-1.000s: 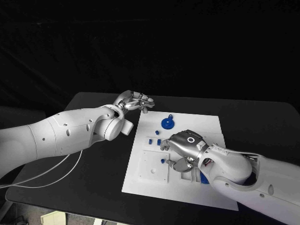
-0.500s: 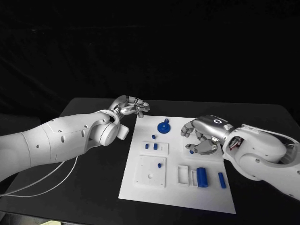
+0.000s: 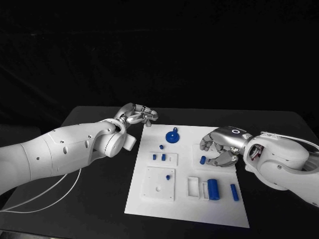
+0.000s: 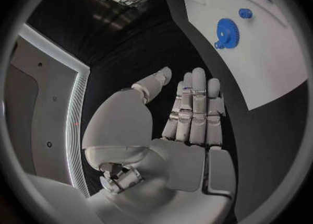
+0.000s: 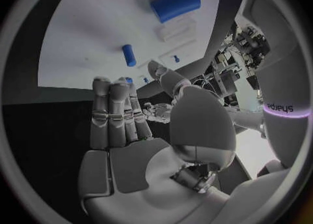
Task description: Assemble the parts on the task board
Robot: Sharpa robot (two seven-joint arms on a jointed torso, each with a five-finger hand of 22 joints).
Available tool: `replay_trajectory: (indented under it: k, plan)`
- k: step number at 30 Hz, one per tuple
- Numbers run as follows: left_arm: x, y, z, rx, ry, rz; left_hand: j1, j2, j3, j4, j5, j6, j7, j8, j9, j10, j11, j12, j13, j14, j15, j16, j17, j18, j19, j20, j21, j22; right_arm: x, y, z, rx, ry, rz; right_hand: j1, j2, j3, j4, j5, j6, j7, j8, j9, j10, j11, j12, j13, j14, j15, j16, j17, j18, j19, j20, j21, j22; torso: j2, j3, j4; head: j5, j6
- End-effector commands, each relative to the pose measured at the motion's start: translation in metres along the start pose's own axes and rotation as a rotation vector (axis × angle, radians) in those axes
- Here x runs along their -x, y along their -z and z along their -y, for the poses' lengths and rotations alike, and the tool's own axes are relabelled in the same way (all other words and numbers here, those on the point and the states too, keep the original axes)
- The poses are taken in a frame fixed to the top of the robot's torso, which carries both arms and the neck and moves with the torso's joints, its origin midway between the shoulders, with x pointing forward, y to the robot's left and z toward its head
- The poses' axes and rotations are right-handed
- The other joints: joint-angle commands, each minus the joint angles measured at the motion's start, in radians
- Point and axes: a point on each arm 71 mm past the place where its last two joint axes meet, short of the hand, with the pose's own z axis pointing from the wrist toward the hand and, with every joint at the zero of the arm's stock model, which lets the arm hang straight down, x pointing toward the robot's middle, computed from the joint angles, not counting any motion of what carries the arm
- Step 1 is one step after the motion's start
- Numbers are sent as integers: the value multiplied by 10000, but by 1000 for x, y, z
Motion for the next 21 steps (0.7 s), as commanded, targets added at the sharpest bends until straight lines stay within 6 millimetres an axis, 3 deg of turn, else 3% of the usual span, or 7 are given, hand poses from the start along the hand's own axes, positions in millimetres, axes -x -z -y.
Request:
replay_trajectory:
  k: [1, 4, 5, 8, 15, 21]
  plan:
    - [-1, 0, 2, -76, 128, -115, -47, 27, -9, 13, 66, -70, -24, 40, -14, -83, 17, -29, -1, 63, 20, -58, 17, 119, -27, -104, -37, 10, -6, -2, 0, 143, 799, -255, -42, -14, -64, -2, 14, -20, -80, -28, -17, -69, 1, -54, -22, -31, 44, 68, -18, 537, -84, 0, 16, 173, 8, 0, 12, -48, -5]
    - [-1, -1, 1, -73, 126, -109, -47, 28, -9, 13, 66, -71, -24, 41, -14, -84, 17, -29, -1, 64, 20, -60, 20, 119, -27, -104, -38, 11, -10, -4, 0, 107, 1030, -122, 73, -2, 21, 38, -130, -4, -92, -8, -20, -52, -3, -46, -43, -38, 51, 74, -40, 537, -89, 3, 5, 162, 9, -6, 4, -51, -9]
    - [-1, -1, 2, -75, 129, -118, -48, 28, -9, 13, 66, -71, -24, 41, -14, -84, 18, -29, -1, 64, 20, -60, 21, 119, -27, -103, -38, 12, -10, -5, 0, 95, 1029, -86, 190, -21, 214, 147, -481, 12, -94, 12, -28, -27, -1, -36, -67, -35, 47, 86, -67, 536, -77, 15, -6, 150, 9, -6, 4, -51, -9]
    - [-1, -1, 1, -73, 130, -123, -48, 29, -9, 14, 66, -72, -24, 41, -15, -85, 18, -29, 0, 65, 20, -62, 23, 119, -26, -103, -39, 13, -13, -8, -2, 131, 1026, -125, 381, -28, 483, 235, -812, 61, -93, 52, -38, 28, -4, -11, -100, -26, 40, 113, -100, 537, -63, 15, -11, 148, 12, -2, 20, -70, -17]
    - [-1, -1, 1, -71, 128, -119, -59, 39, -12, 24, 66, -74, -22, 43, -17, -85, 18, -27, 0, 68, 21, -67, 32, 118, -22, -102, -42, 17, -22, -12, -8, 318, 982, -354, 572, 2, 1041, 591, -973, 288, -145, 198, -22, 241, -54, 95, -121, 19, -13, 174, -151, 537, 18, 10, 16, 154, 9, -13, 14, -72, -41]
    - [-1, -1, 1, -69, 126, -115, -65, 47, -13, 30, 67, -75, -22, 44, -18, -86, 19, -27, 1, 70, 21, -70, 38, 118, -20, -102, -45, 20, -26, -14, -10, 380, 1013, -517, 717, 222, 1460, 863, -985, 657, -225, 434, 70, 700, -201, 337, -36, 72, -146, 233, -166, 537, 82, -8, 66, 169, 7, -14, 13, -72, -50]
